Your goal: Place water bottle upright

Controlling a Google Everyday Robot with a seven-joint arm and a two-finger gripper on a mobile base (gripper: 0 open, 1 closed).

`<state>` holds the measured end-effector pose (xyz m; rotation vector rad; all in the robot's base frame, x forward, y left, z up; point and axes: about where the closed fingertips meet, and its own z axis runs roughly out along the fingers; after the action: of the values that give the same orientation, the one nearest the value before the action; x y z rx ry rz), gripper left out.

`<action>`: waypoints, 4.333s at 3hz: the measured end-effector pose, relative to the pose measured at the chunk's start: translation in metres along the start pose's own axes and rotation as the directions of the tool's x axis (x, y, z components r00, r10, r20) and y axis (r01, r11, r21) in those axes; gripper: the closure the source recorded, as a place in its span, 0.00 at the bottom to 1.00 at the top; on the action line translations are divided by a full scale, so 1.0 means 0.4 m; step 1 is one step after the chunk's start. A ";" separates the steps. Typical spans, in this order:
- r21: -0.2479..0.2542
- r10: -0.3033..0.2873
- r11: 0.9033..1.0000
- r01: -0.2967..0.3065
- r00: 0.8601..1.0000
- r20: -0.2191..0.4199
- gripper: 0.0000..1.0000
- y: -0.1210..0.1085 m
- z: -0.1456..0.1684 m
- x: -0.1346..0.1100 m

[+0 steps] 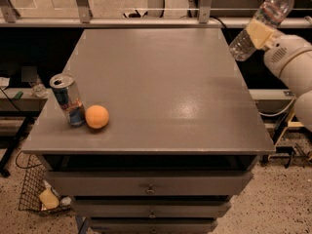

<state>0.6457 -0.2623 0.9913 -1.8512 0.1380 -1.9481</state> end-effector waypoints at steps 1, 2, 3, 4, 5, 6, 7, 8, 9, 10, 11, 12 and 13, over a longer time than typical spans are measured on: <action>0.007 -0.009 1.000 0.009 0.999 -0.050 1.00 -0.010 -0.004 0.026; 0.006 -0.010 1.000 0.010 0.999 -0.048 1.00 -0.009 -0.004 0.026; 0.048 -0.047 0.998 0.049 0.998 -0.041 1.00 -0.033 -0.004 0.019; 0.119 -0.102 0.987 0.104 0.994 -0.030 1.00 -0.066 -0.010 0.008; 0.237 -0.144 0.961 0.143 0.989 -0.010 1.00 -0.106 -0.032 0.002; 0.315 -0.223 0.926 0.207 0.975 0.015 1.00 -0.129 -0.049 -0.015; 0.383 -0.347 0.870 0.310 0.937 0.031 1.00 -0.159 -0.068 -0.052; 0.434 -0.406 0.831 0.346 0.912 0.050 1.00 -0.179 -0.079 -0.084; 0.489 -0.432 0.803 0.341 0.898 0.083 1.00 -0.199 -0.091 -0.118; 0.533 -0.448 0.780 0.328 0.887 0.109 1.00 -0.219 -0.102 -0.154; 0.569 -0.460 0.762 0.309 0.877 0.138 1.00 -0.233 -0.112 -0.190; 0.596 -0.469 0.747 0.294 0.868 0.160 1.00 -0.242 -0.120 -0.216; 0.625 -0.477 0.732 0.270 0.859 0.188 1.00 -0.260 -0.124 -0.251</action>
Offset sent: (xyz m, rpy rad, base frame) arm -0.0028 -0.0006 0.0100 0.0044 -0.0492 -0.0110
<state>0.5717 -0.1420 0.9321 -1.8196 -0.9248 -1.5937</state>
